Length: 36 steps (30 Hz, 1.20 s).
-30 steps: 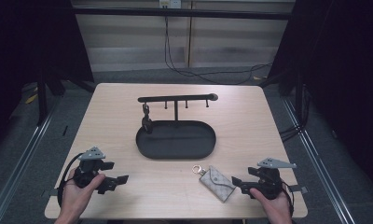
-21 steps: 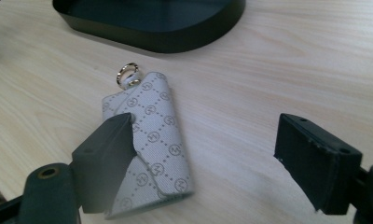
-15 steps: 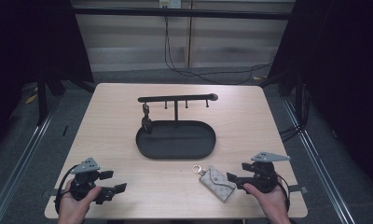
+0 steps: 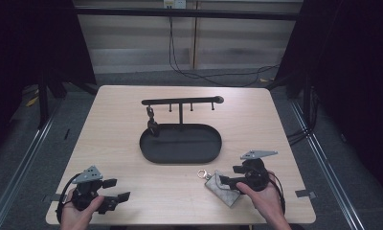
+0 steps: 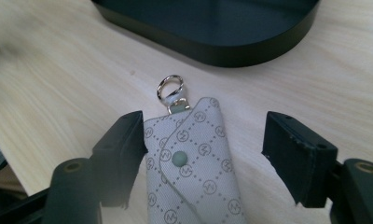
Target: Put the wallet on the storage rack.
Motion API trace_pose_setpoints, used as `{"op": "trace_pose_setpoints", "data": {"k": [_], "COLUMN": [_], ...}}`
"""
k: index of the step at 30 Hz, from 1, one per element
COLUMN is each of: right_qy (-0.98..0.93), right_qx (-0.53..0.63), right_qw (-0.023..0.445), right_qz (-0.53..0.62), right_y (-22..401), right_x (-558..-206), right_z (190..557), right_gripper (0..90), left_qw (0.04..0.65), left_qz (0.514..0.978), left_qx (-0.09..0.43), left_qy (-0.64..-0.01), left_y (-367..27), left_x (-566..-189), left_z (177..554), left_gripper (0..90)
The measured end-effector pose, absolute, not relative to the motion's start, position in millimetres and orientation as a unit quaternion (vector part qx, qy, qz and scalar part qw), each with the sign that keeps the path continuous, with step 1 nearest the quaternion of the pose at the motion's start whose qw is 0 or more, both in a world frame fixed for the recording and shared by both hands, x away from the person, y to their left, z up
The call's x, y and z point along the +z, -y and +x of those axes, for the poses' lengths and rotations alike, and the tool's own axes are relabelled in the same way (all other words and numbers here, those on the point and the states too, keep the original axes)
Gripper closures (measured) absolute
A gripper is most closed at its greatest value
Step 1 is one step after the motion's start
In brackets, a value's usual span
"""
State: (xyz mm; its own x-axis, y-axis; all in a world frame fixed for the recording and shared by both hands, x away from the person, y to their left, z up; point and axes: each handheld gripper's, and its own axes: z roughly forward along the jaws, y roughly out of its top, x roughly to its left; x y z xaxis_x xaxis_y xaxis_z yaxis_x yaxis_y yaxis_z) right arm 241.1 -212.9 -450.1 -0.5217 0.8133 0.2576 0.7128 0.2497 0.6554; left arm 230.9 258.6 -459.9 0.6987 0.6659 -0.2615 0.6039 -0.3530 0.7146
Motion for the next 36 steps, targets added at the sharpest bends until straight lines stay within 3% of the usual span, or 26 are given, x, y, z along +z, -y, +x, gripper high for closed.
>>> {"op": "trace_pose_setpoints", "data": {"k": [9, 18, 36], "right_qy": [-0.812, -0.847, -0.880], "right_qx": [0.335, 0.265, 0.170], "right_qw": [0.036, -0.010, -0.011], "right_qz": [0.476, 0.460, 0.444], "right_y": [206, 187, 169], "right_x": [-455, -452, -464], "right_z": [249, 262, 271], "right_gripper": [32.6, 22.9, 28.6], "left_qw": [0.413, 0.410, 0.406], "left_qz": [0.821, 0.823, 0.827], "left_qx": [0.050, 0.042, 0.040], "left_qy": [-0.392, -0.390, -0.386], "left_y": [-267, -266, -264], "left_x": [-461, -462, -463], "left_z": [233, 234, 234], "left_gripper": [23.0, 20.4, 20.5]}}
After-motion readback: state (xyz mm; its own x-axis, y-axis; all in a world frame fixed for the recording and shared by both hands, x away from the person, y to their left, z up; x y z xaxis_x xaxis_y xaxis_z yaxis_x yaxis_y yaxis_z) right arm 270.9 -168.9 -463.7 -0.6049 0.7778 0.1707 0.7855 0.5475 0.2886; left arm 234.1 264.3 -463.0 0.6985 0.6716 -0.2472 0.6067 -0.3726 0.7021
